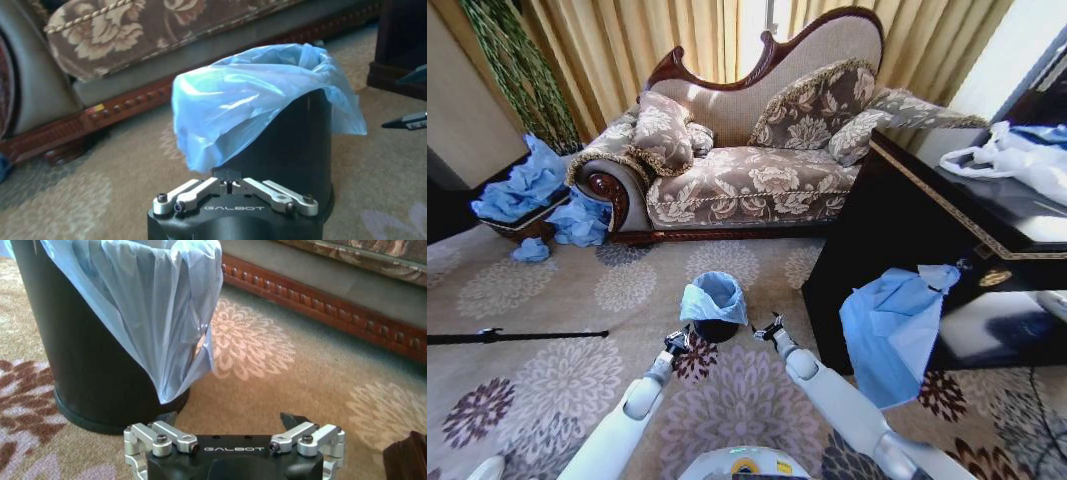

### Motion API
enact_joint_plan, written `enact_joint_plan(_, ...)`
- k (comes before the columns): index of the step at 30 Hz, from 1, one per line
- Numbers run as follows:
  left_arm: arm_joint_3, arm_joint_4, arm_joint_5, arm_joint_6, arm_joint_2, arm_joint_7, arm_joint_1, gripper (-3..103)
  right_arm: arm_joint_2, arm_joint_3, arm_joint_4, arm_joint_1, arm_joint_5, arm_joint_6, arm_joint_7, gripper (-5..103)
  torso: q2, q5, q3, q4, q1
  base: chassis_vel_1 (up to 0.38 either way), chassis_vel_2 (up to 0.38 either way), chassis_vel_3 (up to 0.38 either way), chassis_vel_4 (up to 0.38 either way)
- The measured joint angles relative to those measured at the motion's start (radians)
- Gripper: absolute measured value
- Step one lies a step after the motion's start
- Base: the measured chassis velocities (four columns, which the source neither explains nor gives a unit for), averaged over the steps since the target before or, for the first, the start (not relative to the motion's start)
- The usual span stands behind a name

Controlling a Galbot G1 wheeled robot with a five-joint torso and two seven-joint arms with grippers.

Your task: Place a garbage bag over the trash bin.

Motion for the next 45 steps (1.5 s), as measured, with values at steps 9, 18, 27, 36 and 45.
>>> enact_joint_plan(9,-0.050,-0.045,-0.190,0.049,-0.004,0.010,0.019,34,0.006,0.013,-0.006,-0.014,-0.014,0.009,-0.003,100,0.000,-0.0001,0.000,0.0001,0.000,0.000,0.000,0.000,0.000)
enact_joint_plan(18,-0.034,0.037,-0.309,0.101,-0.006,0.082,-0.104,61,0.000,0.013,-0.003,-0.018,-0.016,0.013,-0.004,100,0.000,-0.0001,0.000,-0.0002,0.000,0.000,0.000,0.000,0.000)
enact_joint_plan(27,-0.016,0.090,-0.260,0.107,0.013,0.112,-0.186,93,-0.012,0.026,-0.006,-0.023,-0.017,0.024,-0.005,100,0.000,0.0000,0.000,0.0001,0.000,0.000,0.000,0.000,0.000)
enact_joint_plan(36,-0.007,0.130,-0.172,0.048,0.006,0.142,-0.200,89,0.002,0.029,-0.025,-0.014,-0.023,0.032,-0.007,100,0.000,-0.0001,0.000,0.0001,0.000,0.000,0.000,0.000,0.000)
enact_joint_plan(45,-0.014,0.130,-0.121,0.024,0.010,0.155,-0.178,52,0.035,0.029,-0.044,-0.008,-0.037,0.039,-0.007,100,0.000,-0.0001,0.000,0.0000,0.000,0.000,0.000,0.000,0.000)
